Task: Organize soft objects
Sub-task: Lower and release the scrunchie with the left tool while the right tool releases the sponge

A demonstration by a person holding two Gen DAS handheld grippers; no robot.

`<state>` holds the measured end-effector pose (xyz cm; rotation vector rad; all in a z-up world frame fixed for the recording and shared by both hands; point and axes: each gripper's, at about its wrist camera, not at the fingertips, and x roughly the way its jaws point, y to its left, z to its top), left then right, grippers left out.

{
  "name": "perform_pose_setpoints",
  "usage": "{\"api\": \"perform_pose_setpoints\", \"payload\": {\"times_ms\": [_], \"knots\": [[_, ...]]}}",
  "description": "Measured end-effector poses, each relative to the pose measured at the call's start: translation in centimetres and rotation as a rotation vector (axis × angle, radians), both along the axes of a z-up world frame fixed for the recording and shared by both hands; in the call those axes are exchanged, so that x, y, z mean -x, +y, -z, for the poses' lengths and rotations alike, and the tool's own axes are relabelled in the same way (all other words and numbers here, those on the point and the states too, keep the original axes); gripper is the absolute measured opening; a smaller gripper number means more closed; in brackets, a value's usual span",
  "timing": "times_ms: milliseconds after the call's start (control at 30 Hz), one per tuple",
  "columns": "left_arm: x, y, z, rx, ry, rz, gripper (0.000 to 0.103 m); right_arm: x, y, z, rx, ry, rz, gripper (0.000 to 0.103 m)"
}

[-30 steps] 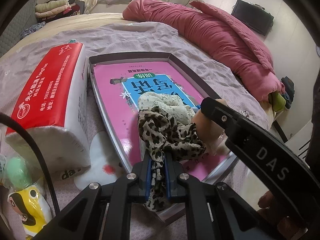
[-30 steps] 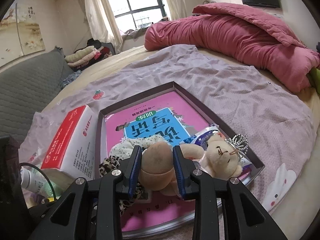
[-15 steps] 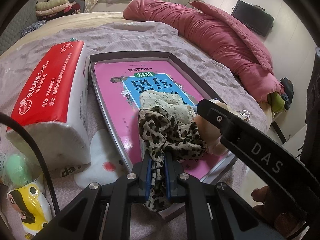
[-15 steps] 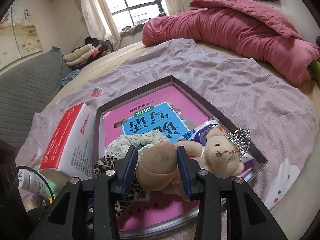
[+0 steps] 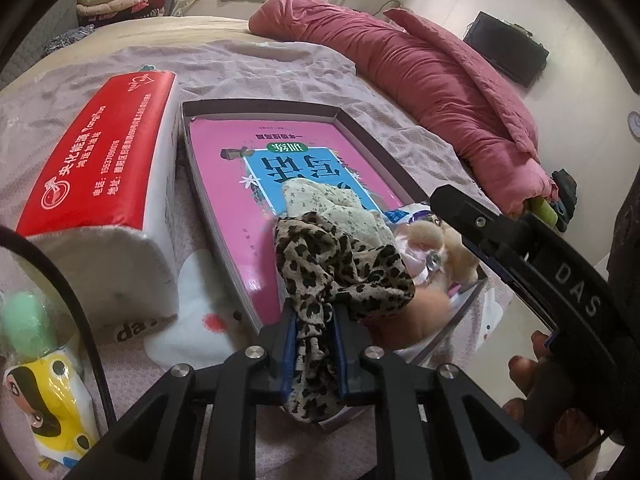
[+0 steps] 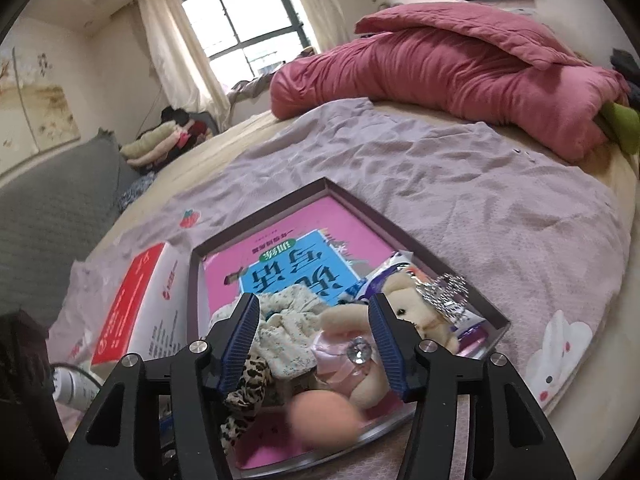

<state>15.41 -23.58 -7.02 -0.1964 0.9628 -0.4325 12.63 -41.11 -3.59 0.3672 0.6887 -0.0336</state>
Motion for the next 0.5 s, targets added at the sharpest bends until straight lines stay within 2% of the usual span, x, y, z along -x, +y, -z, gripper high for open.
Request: {"api": "perform_pose_setpoints", "payload": {"times_ms": [133, 200, 500], "knots": [[0.4, 0.0, -0.1, 0.011, 0.002, 0.016, 0.026, 0.2, -0.6, 0.0, -0.021, -0.003, 0.023, 0.058], [0.8, -0.2, -0.1, 0.008, 0.001, 0.026, 0.033, 0.3, -0.8, 0.0, -0.024, -0.006, 0.032, 0.058], [1.8, -1.1, -0.5, -0.011, -0.009, 0.072, 0.048, 0.6, -1.0, -0.3, -0.021, -0.018, 0.044, 0.059]]}}
